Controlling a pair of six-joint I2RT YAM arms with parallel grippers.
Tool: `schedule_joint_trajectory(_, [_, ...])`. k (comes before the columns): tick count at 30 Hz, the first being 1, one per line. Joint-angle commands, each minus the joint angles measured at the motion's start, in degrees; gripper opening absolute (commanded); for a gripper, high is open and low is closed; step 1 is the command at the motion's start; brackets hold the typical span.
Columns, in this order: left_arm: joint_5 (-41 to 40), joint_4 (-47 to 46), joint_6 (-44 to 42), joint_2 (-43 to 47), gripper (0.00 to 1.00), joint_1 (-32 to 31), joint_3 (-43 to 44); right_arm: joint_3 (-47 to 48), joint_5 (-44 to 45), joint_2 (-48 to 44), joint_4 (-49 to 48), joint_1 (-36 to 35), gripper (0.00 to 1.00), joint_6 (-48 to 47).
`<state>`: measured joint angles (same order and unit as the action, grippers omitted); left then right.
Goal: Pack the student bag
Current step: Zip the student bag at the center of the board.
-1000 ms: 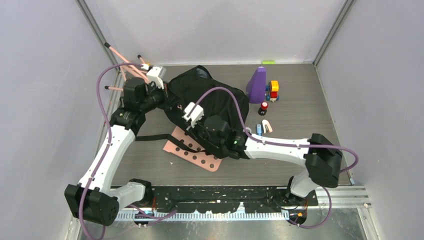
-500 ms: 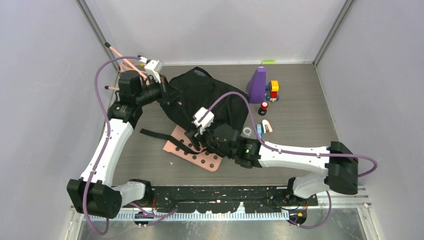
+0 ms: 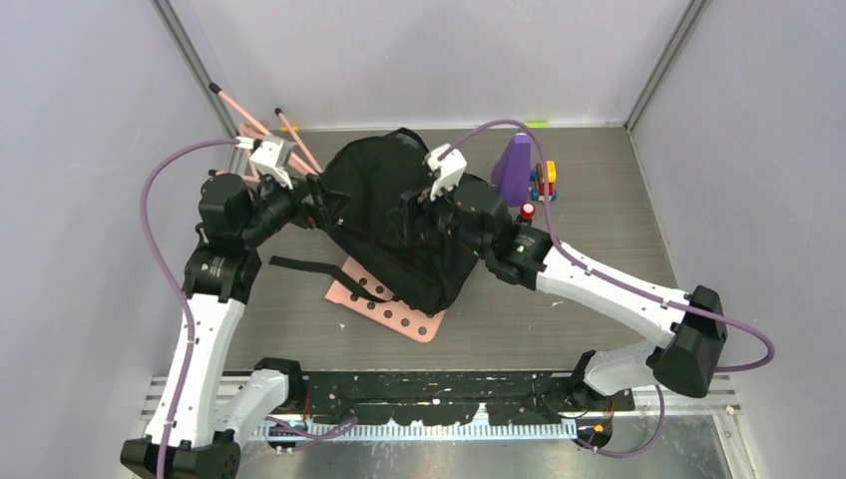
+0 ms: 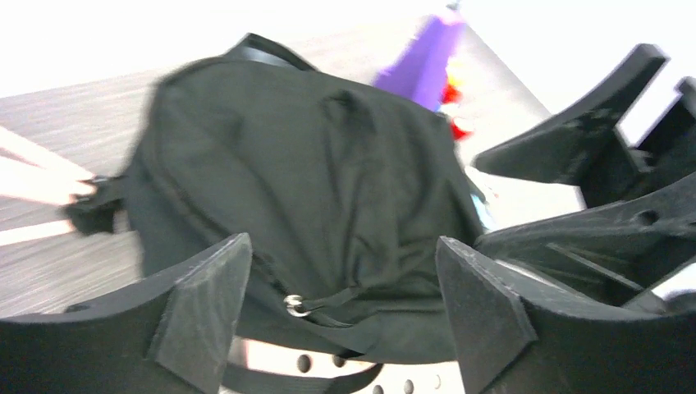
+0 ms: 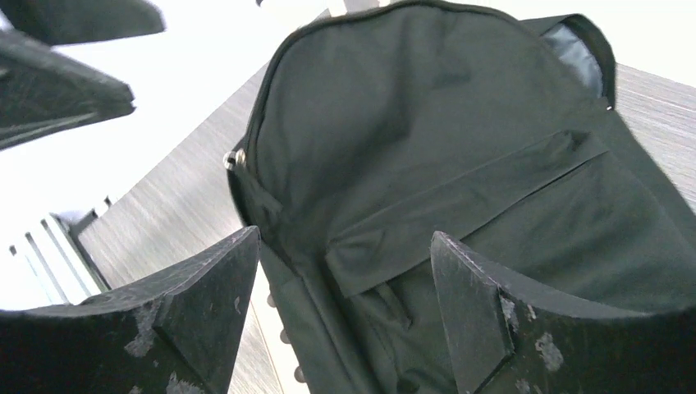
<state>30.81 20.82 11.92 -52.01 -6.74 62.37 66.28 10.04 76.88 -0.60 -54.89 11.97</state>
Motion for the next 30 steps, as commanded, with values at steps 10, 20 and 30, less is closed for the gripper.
schedule_joint_trajectory(10, [-38.4, 7.95, 6.94, -7.27, 0.99, 4.79, 7.48, 28.79, 11.14, 23.13, 10.02, -0.78, 0.8, 7.27])
schedule_joint_trajectory(20, [-41.28, 5.51, 6.49, -10.48, 1.0, 6.03, 6.21, 48.6, 17.45, 39.64, 16.88, -5.56, 0.8, 4.38])
schedule_joint_trajectory(30, [-42.74, 6.16, 5.3, -10.31, 1.0, 6.04, 5.75, 56.11, 20.33, 44.47, 17.48, -6.19, 0.8, 2.5])
